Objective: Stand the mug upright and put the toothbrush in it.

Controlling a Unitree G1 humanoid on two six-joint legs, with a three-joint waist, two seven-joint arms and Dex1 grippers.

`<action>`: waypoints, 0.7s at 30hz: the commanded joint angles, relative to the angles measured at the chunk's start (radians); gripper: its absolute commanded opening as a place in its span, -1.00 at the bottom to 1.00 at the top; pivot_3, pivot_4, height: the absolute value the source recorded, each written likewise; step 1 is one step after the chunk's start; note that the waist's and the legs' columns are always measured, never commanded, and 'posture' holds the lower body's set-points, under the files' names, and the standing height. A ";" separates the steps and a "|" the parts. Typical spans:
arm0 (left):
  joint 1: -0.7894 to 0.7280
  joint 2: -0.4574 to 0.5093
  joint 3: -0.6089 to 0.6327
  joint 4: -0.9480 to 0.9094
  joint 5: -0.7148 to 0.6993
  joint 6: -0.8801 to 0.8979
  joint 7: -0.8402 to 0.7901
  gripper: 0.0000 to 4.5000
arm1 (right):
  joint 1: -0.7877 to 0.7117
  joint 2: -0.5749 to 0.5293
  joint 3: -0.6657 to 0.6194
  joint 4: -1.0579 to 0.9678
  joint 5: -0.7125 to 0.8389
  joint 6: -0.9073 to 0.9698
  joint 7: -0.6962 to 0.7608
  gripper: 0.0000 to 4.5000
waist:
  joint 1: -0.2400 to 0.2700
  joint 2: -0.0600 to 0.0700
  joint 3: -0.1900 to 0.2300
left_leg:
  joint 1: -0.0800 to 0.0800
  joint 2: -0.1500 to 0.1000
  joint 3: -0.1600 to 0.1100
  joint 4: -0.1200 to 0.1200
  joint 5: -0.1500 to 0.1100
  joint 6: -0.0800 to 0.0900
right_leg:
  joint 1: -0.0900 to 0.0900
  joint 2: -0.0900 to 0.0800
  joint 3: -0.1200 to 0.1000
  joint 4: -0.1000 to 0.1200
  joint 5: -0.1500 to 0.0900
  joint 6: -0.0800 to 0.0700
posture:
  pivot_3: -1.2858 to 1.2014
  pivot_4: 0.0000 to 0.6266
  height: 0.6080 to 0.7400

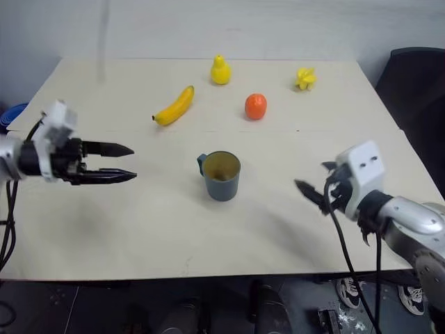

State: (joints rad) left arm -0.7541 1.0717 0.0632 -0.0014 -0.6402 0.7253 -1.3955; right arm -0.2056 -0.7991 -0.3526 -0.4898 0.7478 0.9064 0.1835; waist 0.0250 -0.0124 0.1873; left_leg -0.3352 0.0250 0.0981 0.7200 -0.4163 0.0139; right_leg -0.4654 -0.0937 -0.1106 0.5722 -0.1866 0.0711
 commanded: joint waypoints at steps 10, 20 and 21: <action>-0.281 -0.197 -0.199 0.085 0.121 -0.181 -0.156 0.99 | -0.285 0.236 -0.001 0.453 -0.161 0.067 -0.179 1.00 | -0.031 0.004 0.002 | 0.000 0.005 0.004 -0.004 0.003 -0.006 | 0.000 0.007 0.006 0.001 0.000 0.000 | 0.03 -0.52 1.00; -0.305 -0.218 -0.215 0.100 0.129 -0.201 -0.176 1.00 | -0.384 0.321 0.060 0.654 -0.217 0.009 -0.064 0.44 | -0.053 0.006 0.004 | 0.001 0.006 0.005 -0.003 0.004 -0.006 | 0.000 0.008 0.008 0.003 0.000 0.000 | 0.03 -0.52 1.00; -0.304 -0.219 -0.214 0.098 0.128 -0.201 -0.175 1.00 | -0.390 0.332 0.064 0.665 -0.221 0.010 -0.057 0.30 | -0.053 0.006 0.004 | 0.001 0.006 0.005 -0.003 0.004 -0.006 | 0.000 0.008 0.008 0.003 0.000 0.000 | 0.03 -0.52 1.00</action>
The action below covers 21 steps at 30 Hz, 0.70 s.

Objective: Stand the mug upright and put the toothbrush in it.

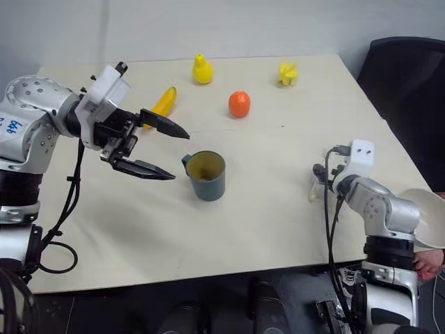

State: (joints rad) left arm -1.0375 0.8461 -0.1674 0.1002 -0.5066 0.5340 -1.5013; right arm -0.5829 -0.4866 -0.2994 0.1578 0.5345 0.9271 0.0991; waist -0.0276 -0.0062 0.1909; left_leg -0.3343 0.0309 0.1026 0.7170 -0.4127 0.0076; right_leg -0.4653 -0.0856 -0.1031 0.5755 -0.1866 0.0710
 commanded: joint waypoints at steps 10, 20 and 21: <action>-0.031 0.001 0.027 -0.001 -0.017 0.006 -0.060 1.00 | -0.026 0.051 0.019 0.053 -0.055 -0.004 0.040 -0.95 | -0.002 0.000 0.000 | 0.000 0.000 0.000 0.000 0.000 0.000 | 0.000 0.000 0.000 0.001 0.000 0.000 | 0.03 -0.52 1.00; 0.172 0.128 0.180 -0.020 -0.028 0.089 0.034 1.00 | -0.188 0.273 0.104 -0.384 0.087 -0.171 0.118 -0.95 | -0.023 0.007 0.004 | -0.003 -0.001 0.001 0.001 0.003 -0.005 | -0.020 0.001 0.010 0.014 -0.001 -0.001 | 0.03 -0.52 1.00; 0.191 0.145 0.196 -0.019 -0.028 0.093 0.038 1.00 | -0.208 0.302 0.124 -0.383 0.086 -0.177 0.115 -0.95 | -0.024 0.007 0.004 | -0.002 -0.001 0.002 0.001 0.003 -0.005 | -0.020 0.002 0.010 0.014 -0.001 -0.002 | 0.03 -0.52 1.00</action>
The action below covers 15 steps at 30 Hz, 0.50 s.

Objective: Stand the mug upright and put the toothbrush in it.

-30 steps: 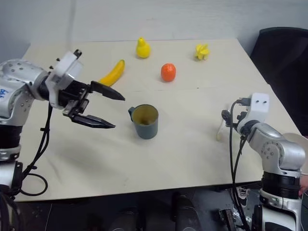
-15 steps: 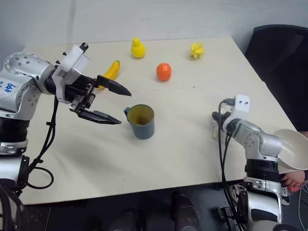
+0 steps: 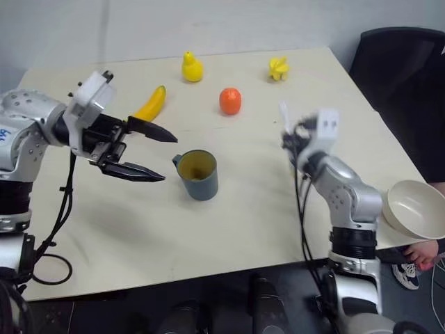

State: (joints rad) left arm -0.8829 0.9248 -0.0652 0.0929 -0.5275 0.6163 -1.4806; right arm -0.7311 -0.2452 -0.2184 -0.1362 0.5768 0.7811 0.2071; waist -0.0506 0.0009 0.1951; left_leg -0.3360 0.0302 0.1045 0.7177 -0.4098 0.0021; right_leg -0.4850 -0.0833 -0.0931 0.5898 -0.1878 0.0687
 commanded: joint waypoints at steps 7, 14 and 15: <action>0.141 0.183 0.218 0.036 -0.008 0.035 0.068 1.00 | -0.226 0.340 0.210 0.157 -0.055 -0.257 0.052 -0.95 | -0.003 -0.001 -0.001 | 0.001 0.000 0.001 -0.001 0.000 -0.001 | 0.000 0.001 -0.001 0.001 -0.002 -0.003 | 0.03 -0.52 1.00; 0.211 0.207 0.289 -0.050 -0.040 0.079 0.107 1.00 | -0.139 0.371 0.342 0.250 -0.181 -0.394 0.141 -0.95 | 0.005 -0.004 -0.002 | -0.001 -0.002 0.000 -0.001 -0.002 0.001 | 0.001 -0.002 -0.005 -0.001 -0.002 -0.004 | 0.03 -0.52 1.00; 0.217 0.208 0.296 -0.059 -0.044 0.086 0.112 1.00 | -0.126 0.364 0.348 0.240 -0.192 -0.399 0.147 -0.95 | 0.004 -0.004 -0.002 | -0.001 -0.002 0.000 -0.001 -0.002 0.001 | 0.001 -0.002 -0.006 -0.001 -0.002 -0.004 | 0.03 -0.52 1.00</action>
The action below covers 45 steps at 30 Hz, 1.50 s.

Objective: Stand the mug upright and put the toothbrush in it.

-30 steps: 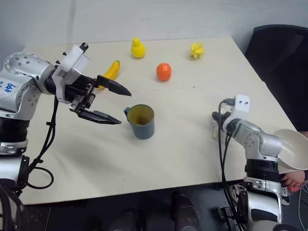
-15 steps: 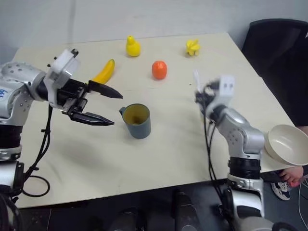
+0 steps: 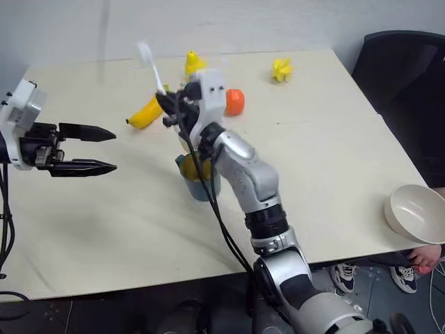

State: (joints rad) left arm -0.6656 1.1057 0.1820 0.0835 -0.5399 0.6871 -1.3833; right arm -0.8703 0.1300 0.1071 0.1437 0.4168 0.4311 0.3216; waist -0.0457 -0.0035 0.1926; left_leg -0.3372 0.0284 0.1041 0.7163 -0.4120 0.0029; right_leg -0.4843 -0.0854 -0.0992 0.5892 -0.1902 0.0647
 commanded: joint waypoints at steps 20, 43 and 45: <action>-0.099 -0.033 -0.039 0.022 0.001 -0.037 0.030 1.00 | -0.031 -0.033 -0.051 -0.172 0.003 0.009 0.041 -0.95 | -0.012 0.000 0.000 | 0.002 0.003 -0.001 0.000 0.002 -0.006 | 0.000 0.002 -0.002 0.004 -0.003 -0.005 | 0.03 -0.52 1.00; -0.189 -0.052 -0.097 0.087 0.040 -0.066 -0.018 1.00 | 0.150 -0.038 0.061 -0.161 -0.069 -0.066 0.087 -0.95 | -0.012 0.000 0.000 | 0.002 0.003 -0.001 0.000 0.002 -0.006 | 0.000 0.003 -0.002 0.005 -0.003 -0.005 | 0.03 -0.52 1.00; -0.191 -0.048 -0.096 0.086 0.040 -0.063 -0.020 1.00 | 0.164 -0.034 0.059 -0.167 -0.063 -0.061 0.089 -0.63 | -0.011 0.000 0.000 | 0.002 0.003 -0.001 0.000 0.002 -0.006 | 0.000 0.003 -0.002 0.005 -0.003 -0.005 | 0.03 -0.52 1.00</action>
State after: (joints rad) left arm -0.8281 1.0306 0.0678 0.1739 -0.5010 0.6230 -1.3937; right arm -0.7114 0.0787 0.1599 0.0077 0.3430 0.3913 0.4013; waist -0.0568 -0.0039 0.1925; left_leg -0.3350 0.0317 0.1031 0.7163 -0.4096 -0.0030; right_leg -0.4844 -0.0828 -0.1013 0.5938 -0.1929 0.0599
